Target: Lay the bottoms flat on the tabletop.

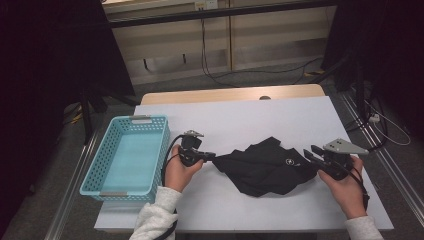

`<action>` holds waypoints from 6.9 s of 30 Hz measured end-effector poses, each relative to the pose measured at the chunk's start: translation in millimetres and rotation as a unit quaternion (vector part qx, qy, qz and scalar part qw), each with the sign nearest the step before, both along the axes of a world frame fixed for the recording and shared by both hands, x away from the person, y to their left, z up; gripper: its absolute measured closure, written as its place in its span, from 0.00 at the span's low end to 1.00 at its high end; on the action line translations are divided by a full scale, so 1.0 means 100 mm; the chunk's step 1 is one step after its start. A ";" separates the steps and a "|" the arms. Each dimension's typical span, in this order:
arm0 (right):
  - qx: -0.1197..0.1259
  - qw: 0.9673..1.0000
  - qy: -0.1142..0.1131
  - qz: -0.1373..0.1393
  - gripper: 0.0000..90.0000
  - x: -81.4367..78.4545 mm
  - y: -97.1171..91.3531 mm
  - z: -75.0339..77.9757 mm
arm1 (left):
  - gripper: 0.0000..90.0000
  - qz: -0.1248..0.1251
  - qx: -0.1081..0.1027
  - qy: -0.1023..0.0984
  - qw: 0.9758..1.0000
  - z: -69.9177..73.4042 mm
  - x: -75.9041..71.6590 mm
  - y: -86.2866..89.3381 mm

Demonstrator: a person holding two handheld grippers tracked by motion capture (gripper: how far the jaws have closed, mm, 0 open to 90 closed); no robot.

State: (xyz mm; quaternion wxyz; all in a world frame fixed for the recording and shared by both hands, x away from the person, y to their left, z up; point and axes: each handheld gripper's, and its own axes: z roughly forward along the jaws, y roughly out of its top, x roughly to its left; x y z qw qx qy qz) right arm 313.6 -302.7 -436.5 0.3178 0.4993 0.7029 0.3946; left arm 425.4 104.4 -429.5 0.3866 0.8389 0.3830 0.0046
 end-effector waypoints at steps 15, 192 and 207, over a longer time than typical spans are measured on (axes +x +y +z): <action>0.028 0.996 0.084 0.026 0.72 0.25 0.13 -0.28 | 1.00 0.005 -0.002 -0.002 1.000 -0.02 0.01 0.05; -0.030 0.976 0.045 0.211 0.53 0.18 1.43 -0.13 | 0.17 0.043 0.020 -0.120 0.992 0.01 -0.09 0.10; -0.064 0.965 0.073 0.245 0.68 0.26 1.75 -0.32 | 0.17 0.050 0.014 -0.120 0.991 0.01 -0.11 0.15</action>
